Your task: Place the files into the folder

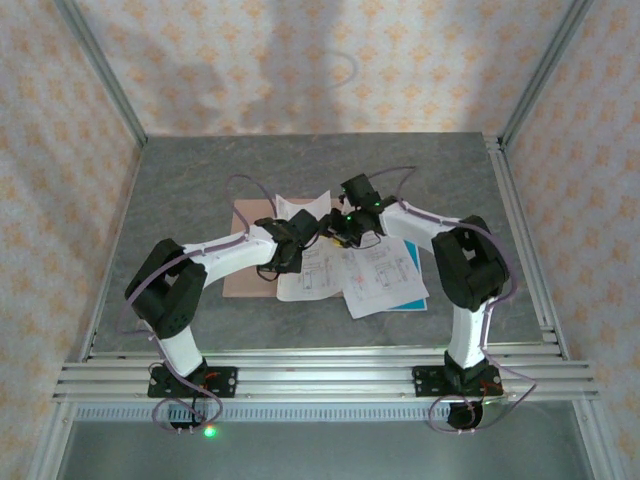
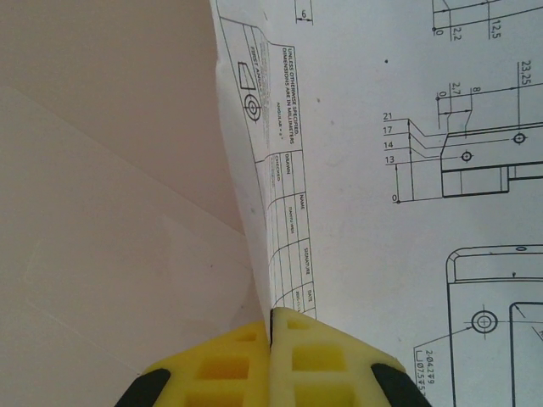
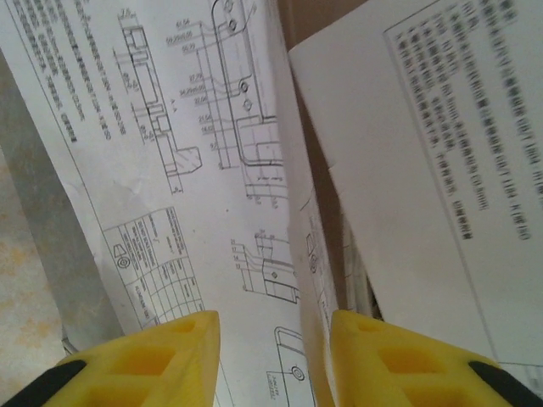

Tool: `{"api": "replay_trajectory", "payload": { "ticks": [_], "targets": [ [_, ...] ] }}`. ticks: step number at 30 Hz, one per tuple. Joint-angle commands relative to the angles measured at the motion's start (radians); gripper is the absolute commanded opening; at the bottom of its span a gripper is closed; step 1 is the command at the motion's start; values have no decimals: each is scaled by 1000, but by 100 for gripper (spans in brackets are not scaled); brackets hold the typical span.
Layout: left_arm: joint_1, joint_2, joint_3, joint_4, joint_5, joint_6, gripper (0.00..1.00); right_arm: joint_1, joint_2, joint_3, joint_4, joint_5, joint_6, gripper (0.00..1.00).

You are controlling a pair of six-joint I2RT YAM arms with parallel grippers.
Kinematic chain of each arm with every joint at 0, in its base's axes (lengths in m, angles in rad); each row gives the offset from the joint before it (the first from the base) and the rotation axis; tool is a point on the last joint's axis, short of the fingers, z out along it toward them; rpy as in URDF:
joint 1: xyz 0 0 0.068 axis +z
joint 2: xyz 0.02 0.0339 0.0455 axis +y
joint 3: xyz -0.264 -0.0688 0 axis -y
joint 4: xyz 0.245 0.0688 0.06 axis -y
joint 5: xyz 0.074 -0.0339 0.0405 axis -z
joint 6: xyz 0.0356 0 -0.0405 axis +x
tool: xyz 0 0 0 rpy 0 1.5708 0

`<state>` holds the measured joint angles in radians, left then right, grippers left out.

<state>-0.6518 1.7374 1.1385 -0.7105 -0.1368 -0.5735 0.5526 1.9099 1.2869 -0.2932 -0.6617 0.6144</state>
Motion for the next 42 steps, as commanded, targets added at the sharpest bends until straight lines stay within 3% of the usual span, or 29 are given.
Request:
{"api": "replay_trajectory", "payload": {
  "ticks": [1, 12, 18, 19, 22, 24, 27, 31, 36, 42],
  "targets": [
    [7, 11, 33, -20, -33, 20, 0, 22, -31, 1, -45, 27, -45, 37],
    [7, 9, 44, -29, -37, 21, 0, 64, -17, 9, -159, 125, -176, 23],
    [7, -20, 42, -47, -58, 4, 0, 75, -62, 9, -218, 247, -251, 0],
    [7, -38, 39, -54, -69, -6, 5, 75, -90, 2, -223, 294, -260, 0],
    [14, -107, 17, -69, -91, -47, 45, 75, -162, -11, -240, 424, -284, 0],
    [34, -162, -17, -64, -78, -77, 51, 75, -203, -17, -243, 487, -300, 0],
    [88, -239, -88, -46, -20, -115, 50, 75, -255, -17, -245, 555, -331, 0],
    [198, -332, -215, -3, 75, -166, 40, 75, -313, -19, -240, 614, -371, 0],
    [373, -410, -363, 53, 177, -184, 19, 76, -348, -33, -222, 580, -421, 0],
    [487, -406, -441, 83, 214, -161, 8, 79, -407, -105, -170, 515, -414, 0]
  ]
}}
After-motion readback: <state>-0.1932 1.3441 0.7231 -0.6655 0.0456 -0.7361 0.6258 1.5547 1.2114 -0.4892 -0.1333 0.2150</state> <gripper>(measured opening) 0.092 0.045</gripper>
